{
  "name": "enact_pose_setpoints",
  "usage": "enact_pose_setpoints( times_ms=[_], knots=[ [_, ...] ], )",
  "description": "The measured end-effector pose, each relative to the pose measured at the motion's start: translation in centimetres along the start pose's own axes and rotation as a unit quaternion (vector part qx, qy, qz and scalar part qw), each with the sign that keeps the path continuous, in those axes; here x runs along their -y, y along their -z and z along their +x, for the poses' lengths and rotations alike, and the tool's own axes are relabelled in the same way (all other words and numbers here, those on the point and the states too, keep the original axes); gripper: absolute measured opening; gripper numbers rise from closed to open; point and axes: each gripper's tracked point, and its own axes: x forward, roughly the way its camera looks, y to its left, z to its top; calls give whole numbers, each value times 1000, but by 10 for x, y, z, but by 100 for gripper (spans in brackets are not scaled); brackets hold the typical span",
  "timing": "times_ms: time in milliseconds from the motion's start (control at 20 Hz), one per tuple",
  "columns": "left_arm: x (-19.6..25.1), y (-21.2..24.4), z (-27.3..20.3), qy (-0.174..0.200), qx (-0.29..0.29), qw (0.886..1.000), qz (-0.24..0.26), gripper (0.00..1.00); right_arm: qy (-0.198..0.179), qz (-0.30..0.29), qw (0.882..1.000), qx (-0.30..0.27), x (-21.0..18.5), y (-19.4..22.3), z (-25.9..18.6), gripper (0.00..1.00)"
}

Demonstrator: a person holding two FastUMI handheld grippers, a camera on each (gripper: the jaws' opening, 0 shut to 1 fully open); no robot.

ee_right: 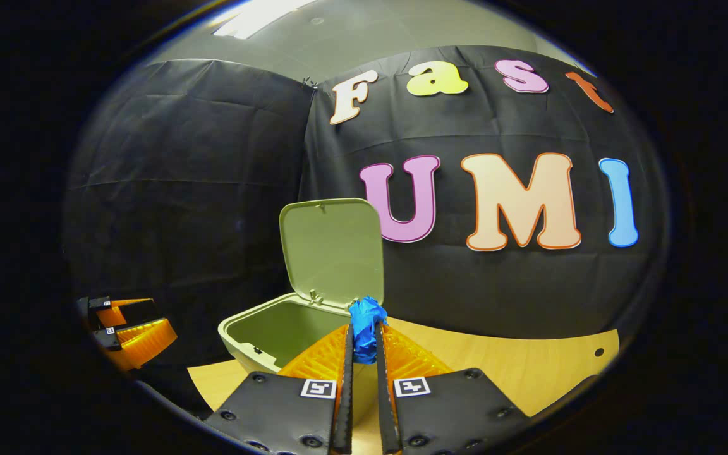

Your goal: Press the lid of the desktop garbage bin to open it, pick up the crumpled paper on the desktop and throw it into the bin, then pick up the pop can on the desktop and drop it into the bin, and finally close the garbage bin lid.

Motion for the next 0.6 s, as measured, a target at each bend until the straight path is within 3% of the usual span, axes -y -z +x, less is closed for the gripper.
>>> enact_pose_setpoints(
  times_ms=[150,300,550,600],
  knots=[
    [-11,5,1,-1,-4,1000,-1,92,-16,6,1000,-14,-24,13,20,17],
    [-20,8,4,-2,-6,1000,-1,88,-22,1,1000,-20,-41,26,37,20],
    [-15,7,6,10,-1,1000,-10,92,-14,-5,1000,-8,-49,28,41,95],
    [-11,6,6,14,0,1000,-11,88,-11,-13,1000,2,-46,23,37,95]
  ],
)
